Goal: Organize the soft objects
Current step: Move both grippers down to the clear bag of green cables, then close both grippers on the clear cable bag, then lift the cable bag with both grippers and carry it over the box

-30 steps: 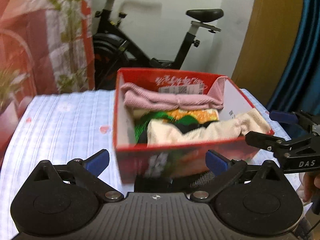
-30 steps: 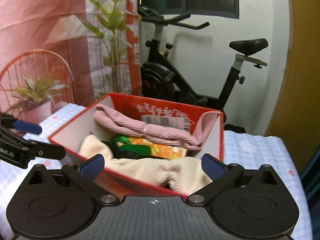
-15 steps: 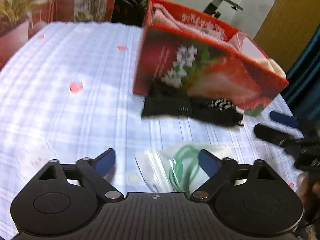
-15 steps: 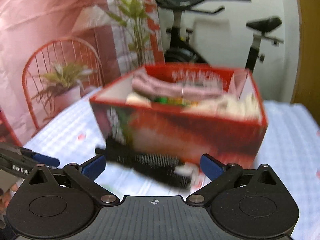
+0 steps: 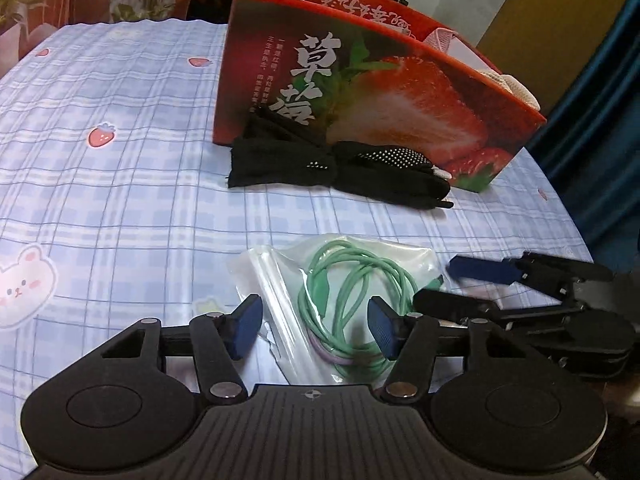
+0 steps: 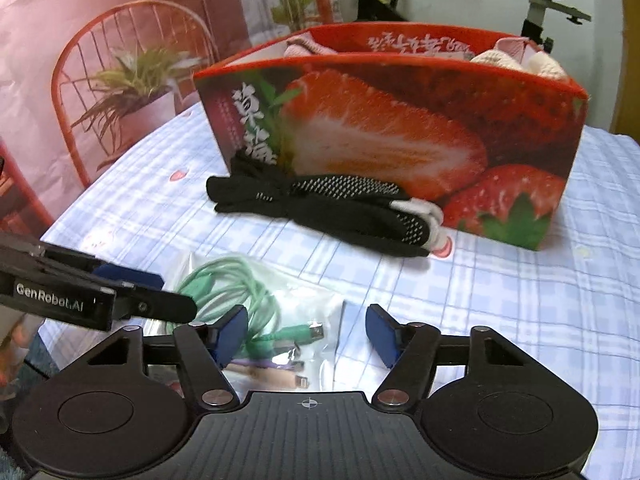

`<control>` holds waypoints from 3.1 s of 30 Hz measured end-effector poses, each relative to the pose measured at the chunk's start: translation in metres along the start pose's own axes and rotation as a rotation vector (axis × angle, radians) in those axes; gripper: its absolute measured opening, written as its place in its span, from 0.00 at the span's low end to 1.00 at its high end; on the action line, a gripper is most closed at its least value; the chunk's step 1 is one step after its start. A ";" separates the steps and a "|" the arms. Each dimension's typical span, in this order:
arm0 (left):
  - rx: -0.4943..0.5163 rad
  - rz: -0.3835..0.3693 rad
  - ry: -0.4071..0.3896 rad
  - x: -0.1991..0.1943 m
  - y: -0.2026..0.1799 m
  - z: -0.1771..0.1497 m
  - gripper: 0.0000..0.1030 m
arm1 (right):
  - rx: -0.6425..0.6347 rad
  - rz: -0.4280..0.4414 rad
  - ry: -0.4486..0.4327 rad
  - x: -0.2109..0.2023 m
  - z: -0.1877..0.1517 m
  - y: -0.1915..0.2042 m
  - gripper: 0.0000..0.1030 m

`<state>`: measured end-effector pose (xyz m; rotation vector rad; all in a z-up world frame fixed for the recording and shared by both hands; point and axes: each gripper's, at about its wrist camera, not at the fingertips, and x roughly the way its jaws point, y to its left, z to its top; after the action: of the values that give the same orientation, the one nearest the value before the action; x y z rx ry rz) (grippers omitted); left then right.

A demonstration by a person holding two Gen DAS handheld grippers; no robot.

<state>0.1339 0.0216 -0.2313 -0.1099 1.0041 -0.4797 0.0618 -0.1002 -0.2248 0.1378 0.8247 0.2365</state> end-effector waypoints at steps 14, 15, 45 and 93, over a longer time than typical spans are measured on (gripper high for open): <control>0.071 -0.001 -0.032 0.019 -0.027 0.008 0.58 | 0.104 -0.026 -0.012 0.000 -0.002 -0.020 0.54; 0.071 0.000 -0.040 0.019 -0.028 0.006 0.58 | 0.104 -0.032 -0.016 0.000 -0.003 -0.021 0.54; -0.009 -0.045 -0.079 0.008 -0.014 -0.002 0.56 | 0.134 -0.050 -0.074 -0.005 -0.017 -0.020 0.55; -0.007 -0.184 -0.212 -0.042 -0.023 0.036 0.41 | 0.179 0.063 -0.200 -0.041 0.017 -0.021 0.37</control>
<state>0.1374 0.0146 -0.1723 -0.2558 0.7907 -0.6194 0.0510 -0.1316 -0.1886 0.3500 0.6424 0.2040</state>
